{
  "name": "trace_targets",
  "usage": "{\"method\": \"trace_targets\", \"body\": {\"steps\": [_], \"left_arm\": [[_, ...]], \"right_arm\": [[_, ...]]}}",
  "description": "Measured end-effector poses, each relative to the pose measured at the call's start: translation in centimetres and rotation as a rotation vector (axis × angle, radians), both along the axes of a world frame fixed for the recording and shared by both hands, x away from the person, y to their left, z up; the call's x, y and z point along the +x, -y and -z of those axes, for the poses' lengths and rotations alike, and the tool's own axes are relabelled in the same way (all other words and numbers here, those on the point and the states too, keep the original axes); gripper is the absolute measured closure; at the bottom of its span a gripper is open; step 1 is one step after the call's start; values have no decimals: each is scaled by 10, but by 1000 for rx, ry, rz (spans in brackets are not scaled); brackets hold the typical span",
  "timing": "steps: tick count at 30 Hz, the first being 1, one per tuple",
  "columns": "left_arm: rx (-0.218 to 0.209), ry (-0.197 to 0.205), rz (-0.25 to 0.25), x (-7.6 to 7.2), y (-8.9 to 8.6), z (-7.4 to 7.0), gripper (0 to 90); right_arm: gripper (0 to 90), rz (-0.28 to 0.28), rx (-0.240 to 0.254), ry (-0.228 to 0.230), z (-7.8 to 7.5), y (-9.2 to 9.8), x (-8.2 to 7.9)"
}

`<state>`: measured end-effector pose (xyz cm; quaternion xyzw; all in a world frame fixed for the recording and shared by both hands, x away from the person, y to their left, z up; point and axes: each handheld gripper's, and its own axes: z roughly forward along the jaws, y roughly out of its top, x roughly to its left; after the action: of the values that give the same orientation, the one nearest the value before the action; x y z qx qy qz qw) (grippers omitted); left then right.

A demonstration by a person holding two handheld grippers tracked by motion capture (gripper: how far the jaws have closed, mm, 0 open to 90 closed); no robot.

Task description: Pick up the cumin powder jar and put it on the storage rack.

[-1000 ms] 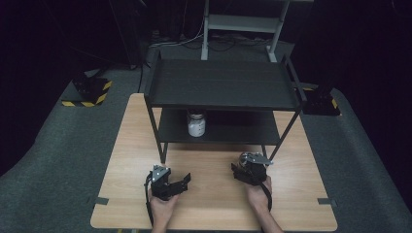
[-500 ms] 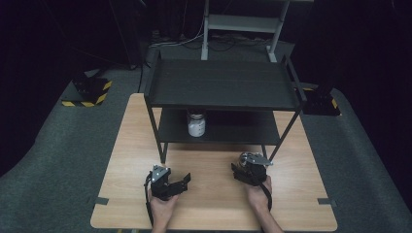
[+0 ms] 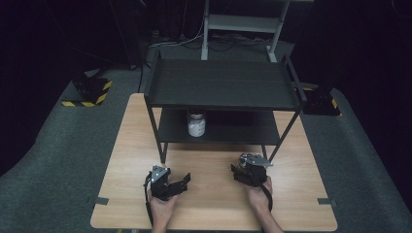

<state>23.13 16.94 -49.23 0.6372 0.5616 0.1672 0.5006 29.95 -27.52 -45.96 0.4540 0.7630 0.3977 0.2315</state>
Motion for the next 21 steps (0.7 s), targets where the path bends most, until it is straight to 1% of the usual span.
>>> {"method": "trace_targets", "body": {"steps": [13,17,21], "left_arm": [[-6,7,-1,-1,-1,1,82],[-7,8,0,-1,-1,1,82],[-8,7,-1,-1,-1,1,81]], "right_arm": [[310,-27,3,2,-7,8,-4],[310,-67,-8,0,-13,11,-3],[310,-83,-6,-7,-19,14,-3]]}}
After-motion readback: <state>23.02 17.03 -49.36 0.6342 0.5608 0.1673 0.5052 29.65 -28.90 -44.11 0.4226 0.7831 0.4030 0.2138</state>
